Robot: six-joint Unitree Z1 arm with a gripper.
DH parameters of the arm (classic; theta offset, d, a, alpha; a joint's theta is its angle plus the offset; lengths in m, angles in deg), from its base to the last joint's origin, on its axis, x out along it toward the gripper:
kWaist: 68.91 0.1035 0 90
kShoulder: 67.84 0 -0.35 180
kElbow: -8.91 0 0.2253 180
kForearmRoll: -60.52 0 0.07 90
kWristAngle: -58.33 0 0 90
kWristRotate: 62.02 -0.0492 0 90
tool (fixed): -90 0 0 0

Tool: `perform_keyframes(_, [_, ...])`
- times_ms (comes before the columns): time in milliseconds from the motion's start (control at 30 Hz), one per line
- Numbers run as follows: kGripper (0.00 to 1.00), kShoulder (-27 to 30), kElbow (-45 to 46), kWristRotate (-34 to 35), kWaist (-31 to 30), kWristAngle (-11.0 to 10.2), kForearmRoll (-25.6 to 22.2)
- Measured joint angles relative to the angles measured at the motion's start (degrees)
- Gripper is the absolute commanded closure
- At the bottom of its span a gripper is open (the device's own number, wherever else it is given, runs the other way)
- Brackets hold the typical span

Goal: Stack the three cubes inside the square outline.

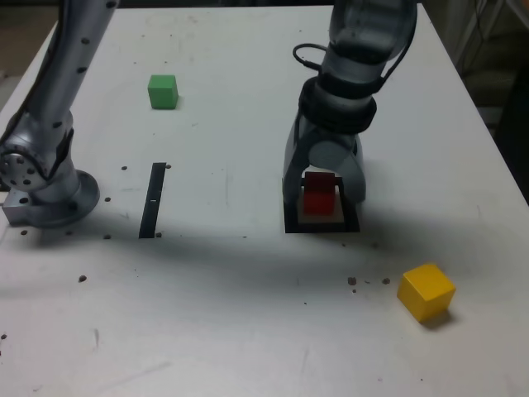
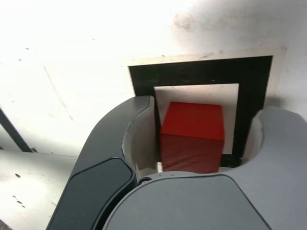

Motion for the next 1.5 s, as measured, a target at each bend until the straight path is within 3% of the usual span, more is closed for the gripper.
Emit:
perform_keyframes(300, [0.01, 7.71, 3.88, 0.34, 1.45, -3.34, -2.18])
perform_keyframes(967, [0.0, 19.21, 14.63, -2.19, 8.53, -6.16, -3.46])
perform_keyframes(1200, [0.0, 20.94, 13.1, -1.99, 7.51, -5.43, -6.07])
perform_keyframes(1500, [0.0, 18.53, 3.6, 2.16, 0.42, -4.75, -11.41])
